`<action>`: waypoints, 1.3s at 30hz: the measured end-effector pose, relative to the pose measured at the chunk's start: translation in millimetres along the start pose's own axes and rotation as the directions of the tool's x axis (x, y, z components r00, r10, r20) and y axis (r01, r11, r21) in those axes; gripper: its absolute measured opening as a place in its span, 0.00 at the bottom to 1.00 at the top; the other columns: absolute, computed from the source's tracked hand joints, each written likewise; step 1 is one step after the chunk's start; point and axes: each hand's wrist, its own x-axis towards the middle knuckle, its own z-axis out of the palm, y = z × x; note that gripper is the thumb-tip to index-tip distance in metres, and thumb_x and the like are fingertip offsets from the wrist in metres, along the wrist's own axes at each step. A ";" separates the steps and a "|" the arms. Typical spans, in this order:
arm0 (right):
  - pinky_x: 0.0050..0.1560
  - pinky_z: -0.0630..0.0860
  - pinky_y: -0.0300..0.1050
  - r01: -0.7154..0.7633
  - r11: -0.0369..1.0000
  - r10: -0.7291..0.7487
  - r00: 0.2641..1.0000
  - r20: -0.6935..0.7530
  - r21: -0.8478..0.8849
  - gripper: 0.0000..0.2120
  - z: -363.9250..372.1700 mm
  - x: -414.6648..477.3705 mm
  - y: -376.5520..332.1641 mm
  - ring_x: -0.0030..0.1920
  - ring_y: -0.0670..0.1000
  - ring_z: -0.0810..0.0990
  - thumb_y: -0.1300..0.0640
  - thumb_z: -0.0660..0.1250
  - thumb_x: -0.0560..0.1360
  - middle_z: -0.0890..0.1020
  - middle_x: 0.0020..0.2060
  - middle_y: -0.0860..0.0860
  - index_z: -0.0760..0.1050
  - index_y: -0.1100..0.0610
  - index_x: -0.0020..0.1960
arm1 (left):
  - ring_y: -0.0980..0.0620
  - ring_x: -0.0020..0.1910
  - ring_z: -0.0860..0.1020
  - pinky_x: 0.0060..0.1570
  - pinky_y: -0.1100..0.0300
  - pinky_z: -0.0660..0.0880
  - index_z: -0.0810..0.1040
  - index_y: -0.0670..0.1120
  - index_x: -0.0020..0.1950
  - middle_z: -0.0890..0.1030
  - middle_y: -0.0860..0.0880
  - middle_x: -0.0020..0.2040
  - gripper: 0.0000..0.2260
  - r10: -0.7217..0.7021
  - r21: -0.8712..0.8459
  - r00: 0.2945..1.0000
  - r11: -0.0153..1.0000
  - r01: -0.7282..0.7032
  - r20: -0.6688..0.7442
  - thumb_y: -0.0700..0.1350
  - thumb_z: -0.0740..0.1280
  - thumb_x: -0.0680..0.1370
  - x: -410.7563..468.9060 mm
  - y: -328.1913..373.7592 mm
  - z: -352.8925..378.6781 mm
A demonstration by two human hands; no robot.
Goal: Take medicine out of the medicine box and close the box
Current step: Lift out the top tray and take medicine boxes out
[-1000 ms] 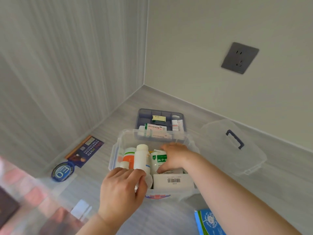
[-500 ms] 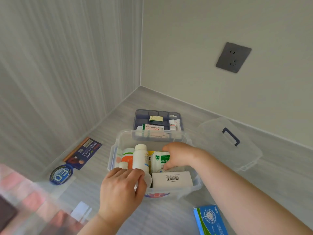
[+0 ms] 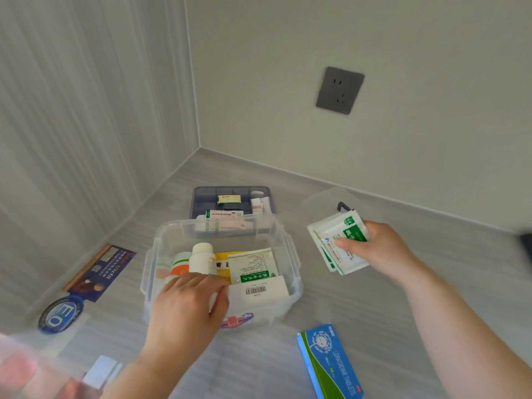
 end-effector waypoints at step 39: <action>0.58 0.70 0.51 0.455 0.507 -0.054 0.864 0.500 -0.732 0.26 149.4 48.4 -47.9 0.60 0.60 0.72 0.57 0.67 0.71 0.72 0.62 0.60 0.62 0.60 0.65 | 0.49 0.22 0.76 0.22 0.63 0.71 0.77 0.47 0.27 0.78 0.51 0.22 0.15 -0.020 0.122 0.999 0.992 0.015 0.035 0.47 0.55 0.69 -2.7 -16.3 -1.8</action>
